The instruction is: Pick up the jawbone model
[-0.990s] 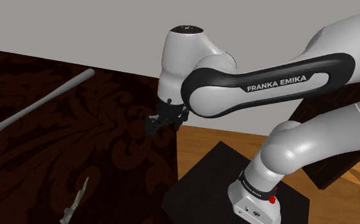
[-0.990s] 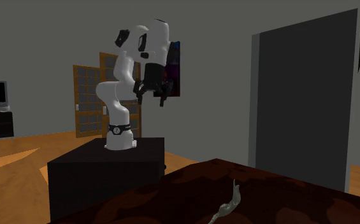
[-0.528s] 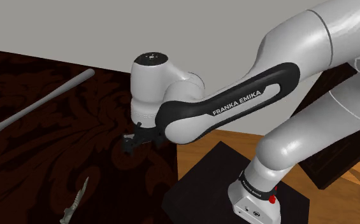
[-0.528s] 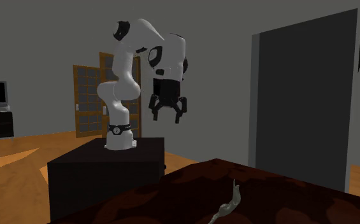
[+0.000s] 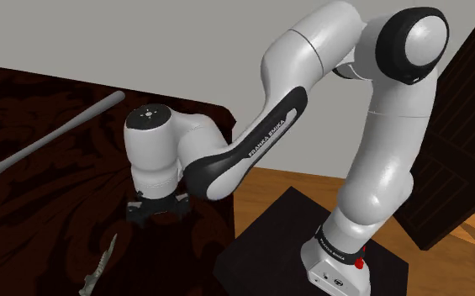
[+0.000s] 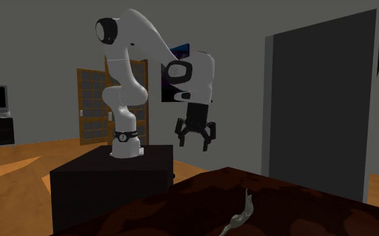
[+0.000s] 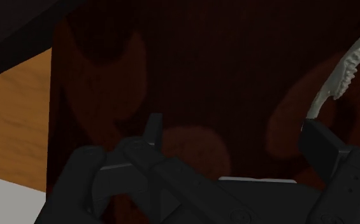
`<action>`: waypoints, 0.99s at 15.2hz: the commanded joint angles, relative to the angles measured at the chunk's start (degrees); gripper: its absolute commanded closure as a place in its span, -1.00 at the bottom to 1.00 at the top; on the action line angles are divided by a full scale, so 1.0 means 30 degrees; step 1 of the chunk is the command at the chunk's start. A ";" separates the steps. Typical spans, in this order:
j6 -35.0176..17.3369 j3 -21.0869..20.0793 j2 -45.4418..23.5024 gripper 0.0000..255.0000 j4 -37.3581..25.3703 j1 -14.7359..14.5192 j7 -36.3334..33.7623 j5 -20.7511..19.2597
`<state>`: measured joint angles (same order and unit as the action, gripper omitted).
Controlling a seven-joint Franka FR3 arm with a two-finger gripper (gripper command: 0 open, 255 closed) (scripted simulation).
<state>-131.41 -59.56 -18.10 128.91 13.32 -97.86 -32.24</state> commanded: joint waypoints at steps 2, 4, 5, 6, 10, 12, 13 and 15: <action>0.0645 0.2486 -0.3061 -1.00 -0.2312 -0.3001 -0.2825 -0.2558; 0.0932 0.3659 -0.4656 -1.00 -0.3788 -0.4459 -0.3989 -0.3465; 0.1070 0.4173 -0.5420 -1.00 -0.4555 -0.5114 -0.4478 -0.3825; 0.1206 0.4647 -0.6169 -1.00 -0.5344 -0.5730 -0.4915 -0.4134; 0.1753 0.6261 -0.9073 -1.00 -0.8741 -0.7925 -0.6201 -0.4920; 0.2059 0.6916 -1.0524 -1.00 -1.0620 -0.8898 -0.6612 -0.5110; 0.2226 0.7211 -1.1259 -1.00 -1.1616 -0.9364 -0.6765 -0.5163; 0.2600 0.7751 -1.2765 -1.00 -1.3747 -1.0276 -0.6963 -0.5185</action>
<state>-124.29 -37.40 -53.36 91.80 -15.48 -118.23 -47.55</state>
